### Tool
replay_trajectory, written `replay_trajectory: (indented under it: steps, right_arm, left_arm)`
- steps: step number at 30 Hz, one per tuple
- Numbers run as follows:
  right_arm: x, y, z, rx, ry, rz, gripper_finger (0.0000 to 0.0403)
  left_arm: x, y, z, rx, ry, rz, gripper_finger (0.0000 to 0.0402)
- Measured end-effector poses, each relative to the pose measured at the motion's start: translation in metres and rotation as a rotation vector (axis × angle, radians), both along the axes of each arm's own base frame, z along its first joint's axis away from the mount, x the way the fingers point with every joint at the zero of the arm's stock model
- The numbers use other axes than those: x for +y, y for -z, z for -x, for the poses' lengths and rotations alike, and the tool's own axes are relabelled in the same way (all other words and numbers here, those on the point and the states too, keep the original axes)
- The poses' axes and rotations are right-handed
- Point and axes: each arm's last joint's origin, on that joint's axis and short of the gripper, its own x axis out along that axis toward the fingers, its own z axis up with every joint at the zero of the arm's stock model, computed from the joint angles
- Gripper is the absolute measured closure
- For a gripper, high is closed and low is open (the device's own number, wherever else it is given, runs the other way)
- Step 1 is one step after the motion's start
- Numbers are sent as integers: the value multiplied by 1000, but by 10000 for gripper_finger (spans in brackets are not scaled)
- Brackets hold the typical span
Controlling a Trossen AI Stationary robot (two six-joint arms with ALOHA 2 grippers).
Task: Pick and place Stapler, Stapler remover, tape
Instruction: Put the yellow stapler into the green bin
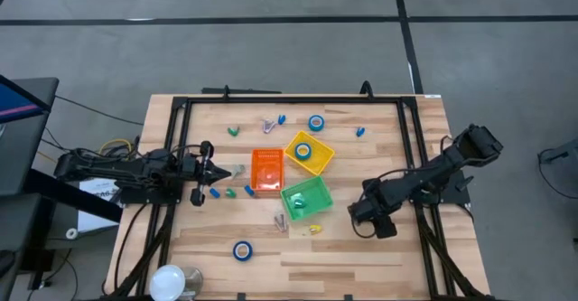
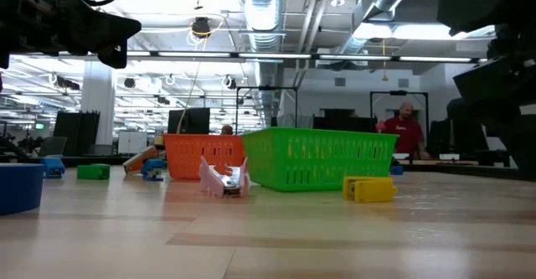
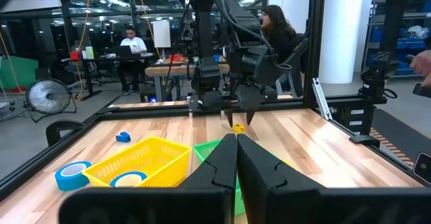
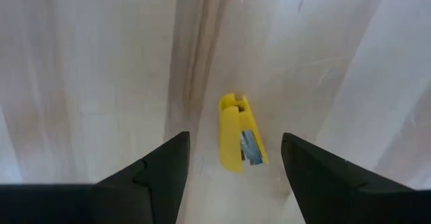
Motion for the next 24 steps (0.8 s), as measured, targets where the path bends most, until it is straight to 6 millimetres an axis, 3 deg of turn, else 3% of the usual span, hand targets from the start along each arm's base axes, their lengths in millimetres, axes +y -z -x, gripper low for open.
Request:
replay_trajectory:
  steps: [12, 24]
  right_arm:
    - [-1, 15, 0, 70, 5, 33, 186]
    - [-2, 15, 0, 72, 6, 35, 295]
  left_arm:
    - [0, -1, 0, -9, 0, 0, 398]
    - [0, -2, 0, -19, 0, 0, 398]
